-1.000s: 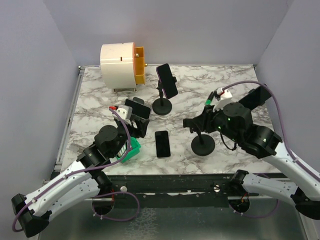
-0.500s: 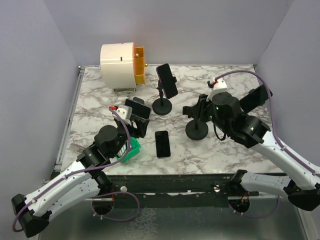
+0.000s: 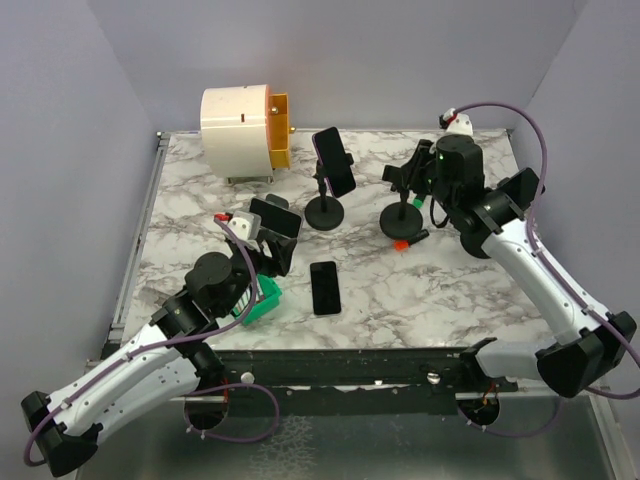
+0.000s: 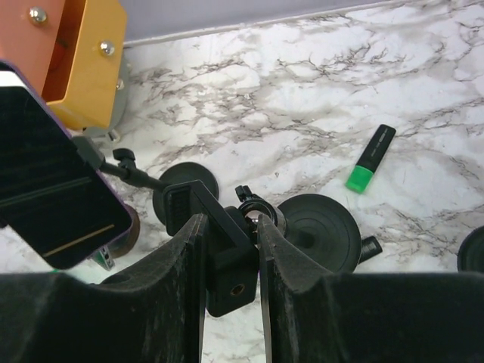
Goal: Remove the phone from the phone stand
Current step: Place the phone stand at the center of the board.
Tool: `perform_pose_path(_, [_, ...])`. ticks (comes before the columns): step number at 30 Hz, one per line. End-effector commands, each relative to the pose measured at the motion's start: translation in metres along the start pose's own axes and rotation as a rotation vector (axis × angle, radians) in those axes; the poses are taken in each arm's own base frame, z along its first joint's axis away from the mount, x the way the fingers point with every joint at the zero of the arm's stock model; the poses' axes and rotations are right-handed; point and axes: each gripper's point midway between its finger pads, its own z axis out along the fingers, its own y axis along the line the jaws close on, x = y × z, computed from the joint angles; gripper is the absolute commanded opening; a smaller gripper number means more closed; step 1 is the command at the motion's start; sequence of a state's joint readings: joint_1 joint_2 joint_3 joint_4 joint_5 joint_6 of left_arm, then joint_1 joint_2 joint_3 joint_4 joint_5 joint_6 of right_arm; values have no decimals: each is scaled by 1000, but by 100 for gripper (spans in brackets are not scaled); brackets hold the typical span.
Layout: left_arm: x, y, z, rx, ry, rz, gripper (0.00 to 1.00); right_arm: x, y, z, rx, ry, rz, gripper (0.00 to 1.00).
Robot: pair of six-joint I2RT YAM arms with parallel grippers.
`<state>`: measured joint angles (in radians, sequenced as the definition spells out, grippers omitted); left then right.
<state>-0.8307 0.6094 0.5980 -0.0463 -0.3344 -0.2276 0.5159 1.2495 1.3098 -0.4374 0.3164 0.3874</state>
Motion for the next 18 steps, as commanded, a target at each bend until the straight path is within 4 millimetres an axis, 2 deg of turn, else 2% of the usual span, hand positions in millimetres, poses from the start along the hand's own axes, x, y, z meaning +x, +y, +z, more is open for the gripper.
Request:
perform_pose_path(1, [-4, 6, -2, -27, -17, -10, 68, -65, 19, 11, -106, -171, 106, 0])
perform_pose_path(10, [-4, 4, -1, -19, -15, -8, 68, -97, 17, 57, -98, -217, 164, 0])
perform_pose_path(18, [-3, 2, 1, -13, -6, -6, 68, -108, 12, 107, -79, -240, 178, 0])
